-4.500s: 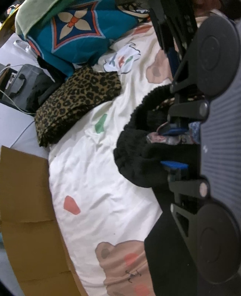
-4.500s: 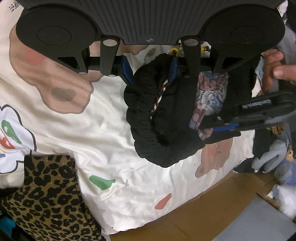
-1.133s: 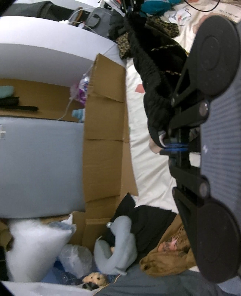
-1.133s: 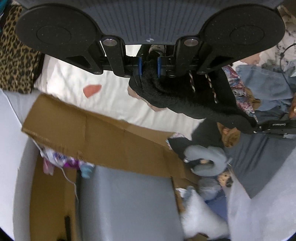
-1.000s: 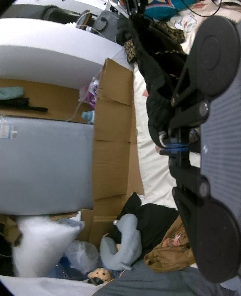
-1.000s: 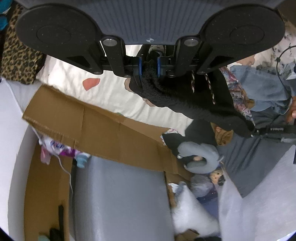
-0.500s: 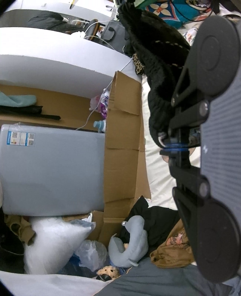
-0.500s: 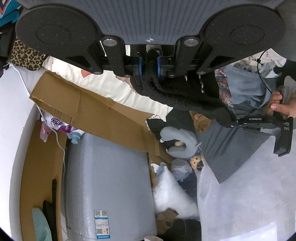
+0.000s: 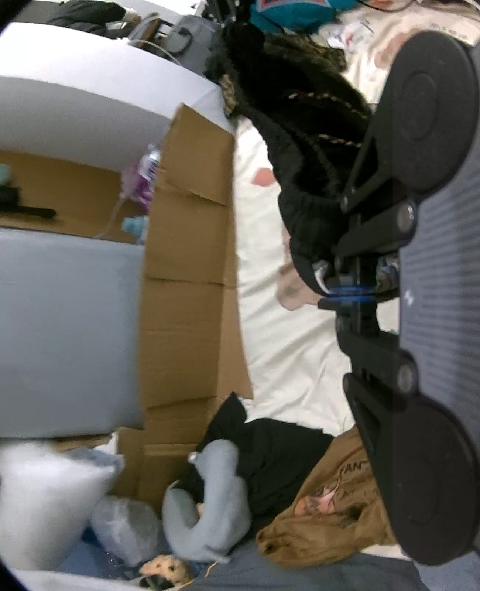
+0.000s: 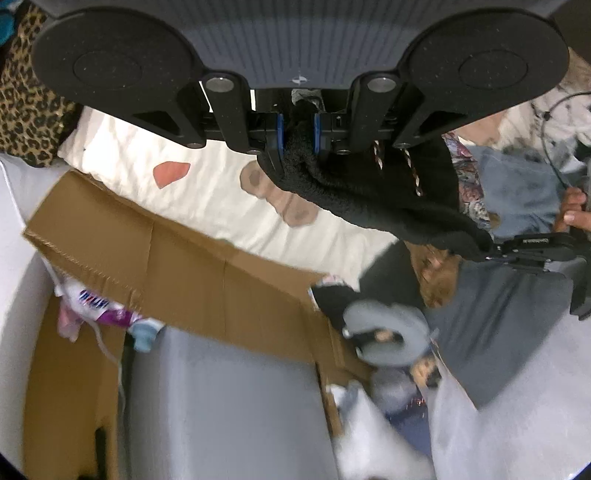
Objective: Fold clothes
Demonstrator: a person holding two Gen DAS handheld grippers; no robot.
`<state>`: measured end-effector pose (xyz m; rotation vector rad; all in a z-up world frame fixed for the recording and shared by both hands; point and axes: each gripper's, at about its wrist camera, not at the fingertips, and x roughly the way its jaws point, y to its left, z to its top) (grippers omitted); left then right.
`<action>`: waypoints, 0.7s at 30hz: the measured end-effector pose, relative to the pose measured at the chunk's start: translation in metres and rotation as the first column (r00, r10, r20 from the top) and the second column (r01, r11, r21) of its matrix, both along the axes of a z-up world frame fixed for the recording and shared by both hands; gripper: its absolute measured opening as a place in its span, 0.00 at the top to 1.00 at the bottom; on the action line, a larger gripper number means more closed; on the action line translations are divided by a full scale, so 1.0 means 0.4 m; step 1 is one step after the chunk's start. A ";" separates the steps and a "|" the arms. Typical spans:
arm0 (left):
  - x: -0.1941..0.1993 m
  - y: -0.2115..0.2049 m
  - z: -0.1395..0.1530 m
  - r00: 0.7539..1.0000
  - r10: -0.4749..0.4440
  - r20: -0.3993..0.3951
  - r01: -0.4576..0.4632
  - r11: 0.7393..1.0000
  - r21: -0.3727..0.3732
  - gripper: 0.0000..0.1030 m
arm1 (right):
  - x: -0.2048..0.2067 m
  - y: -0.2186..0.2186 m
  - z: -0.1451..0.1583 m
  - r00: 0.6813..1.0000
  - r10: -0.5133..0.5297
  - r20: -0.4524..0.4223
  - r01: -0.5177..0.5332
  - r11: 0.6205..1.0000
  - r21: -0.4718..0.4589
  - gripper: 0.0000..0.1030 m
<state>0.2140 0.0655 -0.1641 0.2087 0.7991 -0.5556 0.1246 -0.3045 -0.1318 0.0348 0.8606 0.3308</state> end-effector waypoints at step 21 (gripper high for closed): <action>0.341 -0.058 -0.357 0.980 0.056 -0.190 -0.055 0.998 0.009 0.97 | 0.398 -0.005 -0.361 0.985 -0.036 -0.171 0.016 0.993 -0.116 0.86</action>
